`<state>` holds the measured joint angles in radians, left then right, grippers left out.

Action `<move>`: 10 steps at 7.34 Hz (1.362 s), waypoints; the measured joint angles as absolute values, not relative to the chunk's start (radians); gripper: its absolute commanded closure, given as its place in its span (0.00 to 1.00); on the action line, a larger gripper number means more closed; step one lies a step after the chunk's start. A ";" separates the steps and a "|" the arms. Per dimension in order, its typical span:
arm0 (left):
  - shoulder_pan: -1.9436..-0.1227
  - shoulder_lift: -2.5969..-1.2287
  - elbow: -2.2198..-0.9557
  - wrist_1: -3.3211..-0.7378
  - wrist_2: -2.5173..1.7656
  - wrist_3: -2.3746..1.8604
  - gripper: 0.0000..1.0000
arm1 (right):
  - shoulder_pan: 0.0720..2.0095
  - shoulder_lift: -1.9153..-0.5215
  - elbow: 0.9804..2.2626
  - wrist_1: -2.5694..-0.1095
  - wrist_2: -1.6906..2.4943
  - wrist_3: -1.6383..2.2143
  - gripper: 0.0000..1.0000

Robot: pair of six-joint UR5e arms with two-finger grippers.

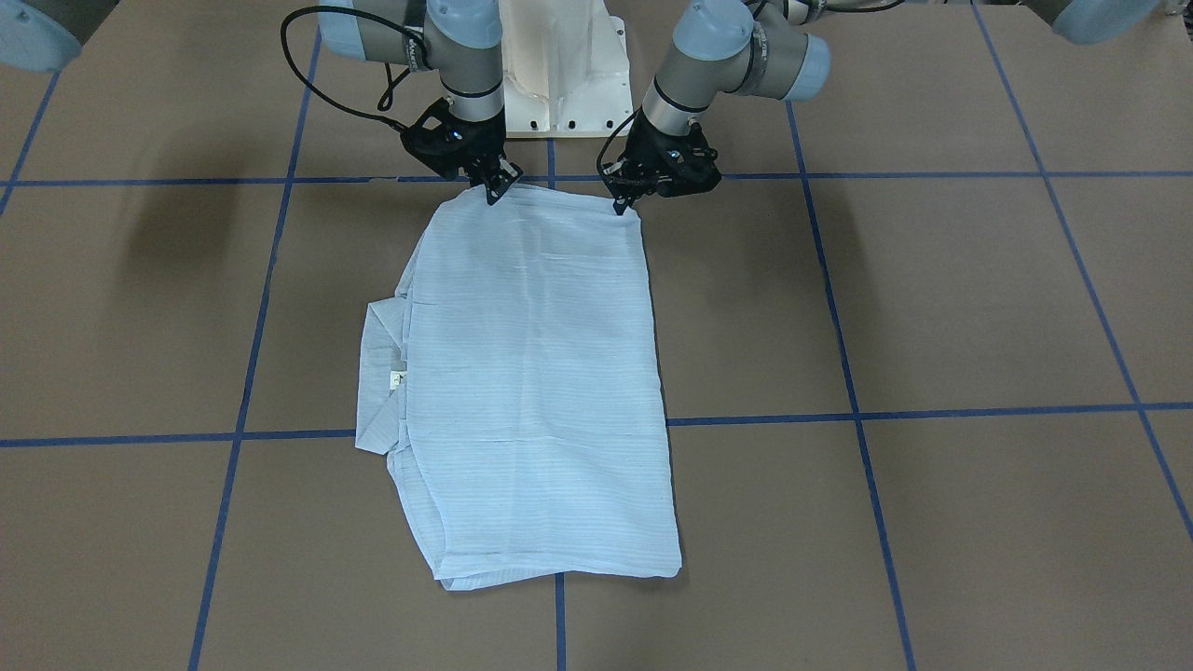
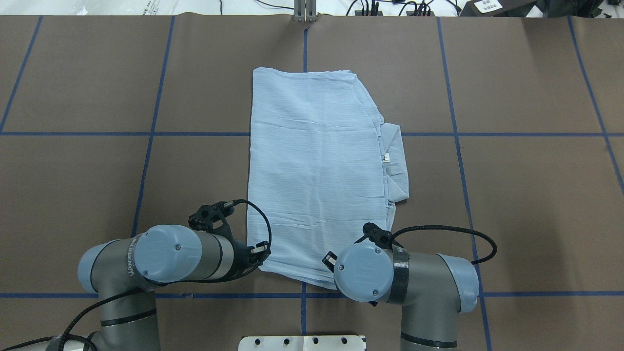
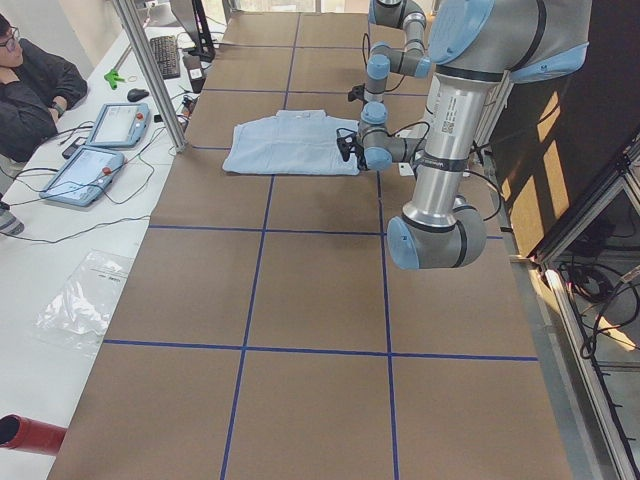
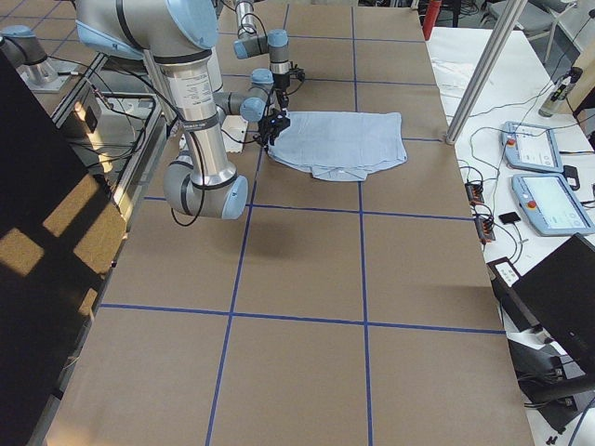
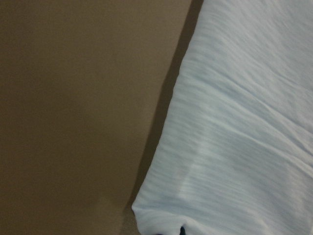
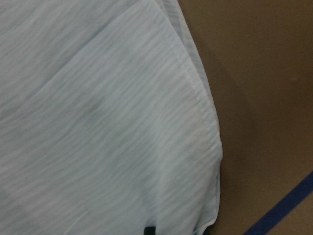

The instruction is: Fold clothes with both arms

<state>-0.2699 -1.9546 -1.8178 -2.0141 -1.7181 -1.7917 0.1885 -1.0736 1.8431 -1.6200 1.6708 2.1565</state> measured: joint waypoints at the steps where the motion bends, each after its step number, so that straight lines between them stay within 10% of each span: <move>1: -0.270 -1.956 -1.818 -2.014 -1.718 -1.792 1.00 | 0.189 -1.074 1.844 -1.620 1.671 2.157 1.00; 10: -0.274 -1.962 -1.830 -2.013 -1.719 -1.790 1.00 | 0.198 -1.074 1.865 -1.621 1.672 2.153 1.00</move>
<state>-0.2739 -1.9619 -1.8300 -2.0126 -1.7194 -1.7903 0.1977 -1.0740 1.8654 -1.6205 1.6722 2.1532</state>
